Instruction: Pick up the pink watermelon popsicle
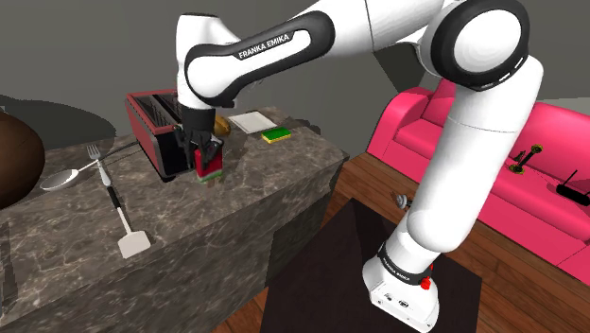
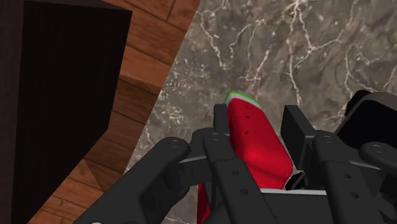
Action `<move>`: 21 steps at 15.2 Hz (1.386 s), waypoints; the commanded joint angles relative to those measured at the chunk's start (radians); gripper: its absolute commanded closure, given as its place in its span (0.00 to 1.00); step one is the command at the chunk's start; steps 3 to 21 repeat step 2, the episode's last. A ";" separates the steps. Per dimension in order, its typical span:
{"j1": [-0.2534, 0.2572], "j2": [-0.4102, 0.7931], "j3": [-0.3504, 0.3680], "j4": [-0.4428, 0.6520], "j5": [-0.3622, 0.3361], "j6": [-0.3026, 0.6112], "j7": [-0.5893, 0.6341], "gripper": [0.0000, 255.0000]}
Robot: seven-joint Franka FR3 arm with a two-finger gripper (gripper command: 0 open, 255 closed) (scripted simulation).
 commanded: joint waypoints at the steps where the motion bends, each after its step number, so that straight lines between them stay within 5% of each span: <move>1: -0.001 -0.005 0.001 0.012 0.003 -0.016 -0.001 1.00; 21: -0.001 -0.005 0.001 0.012 0.003 -0.016 -0.001 1.00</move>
